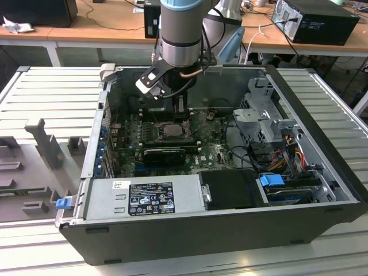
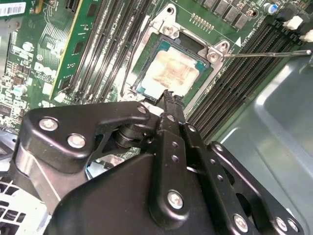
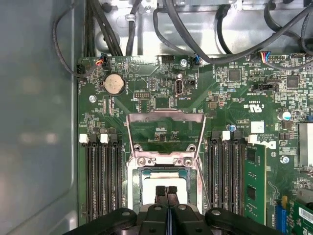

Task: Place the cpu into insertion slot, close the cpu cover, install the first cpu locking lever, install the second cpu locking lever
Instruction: 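Close the cpu cover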

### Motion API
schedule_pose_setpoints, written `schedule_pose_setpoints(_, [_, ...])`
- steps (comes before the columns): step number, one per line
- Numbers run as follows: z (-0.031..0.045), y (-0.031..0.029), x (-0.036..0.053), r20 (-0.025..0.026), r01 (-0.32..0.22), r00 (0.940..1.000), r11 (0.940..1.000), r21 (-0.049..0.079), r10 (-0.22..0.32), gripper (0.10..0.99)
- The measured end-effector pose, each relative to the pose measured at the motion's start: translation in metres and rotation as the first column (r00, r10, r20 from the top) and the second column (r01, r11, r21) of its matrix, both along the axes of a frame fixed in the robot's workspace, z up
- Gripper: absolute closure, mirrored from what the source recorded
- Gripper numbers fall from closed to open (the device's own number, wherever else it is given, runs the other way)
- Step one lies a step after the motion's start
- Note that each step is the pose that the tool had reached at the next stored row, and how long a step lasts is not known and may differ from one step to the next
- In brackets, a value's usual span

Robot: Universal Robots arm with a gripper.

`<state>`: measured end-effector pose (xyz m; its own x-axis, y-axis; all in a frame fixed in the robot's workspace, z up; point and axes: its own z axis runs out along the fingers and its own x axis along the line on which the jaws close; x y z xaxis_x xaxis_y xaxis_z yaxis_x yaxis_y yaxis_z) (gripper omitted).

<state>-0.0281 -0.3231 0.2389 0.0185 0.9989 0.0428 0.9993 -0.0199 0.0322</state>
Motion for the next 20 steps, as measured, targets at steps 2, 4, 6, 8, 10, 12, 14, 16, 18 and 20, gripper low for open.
schedule_pose_setpoints(2, [0.0022,0.0000,0.0000,-0.0001,0.000,1.0000,1.0000,0.000,0.000,0.980])
schedule_pose_setpoints(4, [0.0023,0.0001,0.0001,0.0000,0.000,1.0000,1.0000,0.001,0.000,0.980])
schedule_pose_setpoints(6, [0.0024,0.0000,0.0013,0.0000,0.000,1.0000,1.0000,0.002,0.000,0.980])
schedule_pose_setpoints(8, [0.0025,0.0000,0.0036,-0.0002,0.000,1.0000,1.0000,0.002,0.000,0.980])
schedule_pose_setpoints(10, [0.0024,0.0000,0.0041,-0.0001,0.000,1.0000,1.0000,0.002,0.000,0.980])
schedule_pose_setpoints(12, [0.0030,0.0002,0.0042,-0.0002,0.000,1.0000,1.0000,0.002,0.000,0.980])
schedule_pose_setpoints(14, [0.0049,0.0004,0.0042,-0.0001,0.000,1.0000,1.0000,0.002,0.000,0.980])
schedule_pose_setpoints(16, [0.0075,0.0005,0.0041,-0.0001,0.000,1.0000,1.0000,0.002,0.000,0.980])
schedule_pose_setpoints(18, [0.0125,0.0005,0.0041,-0.0001,0.000,1.0000,1.0000,0.002,0.000,0.980])
schedule_pose_setpoints(20, [0.0162,0.0005,0.0041,0.0000,0.000,1.0000,1.0000,0.002,0.000,0.980])
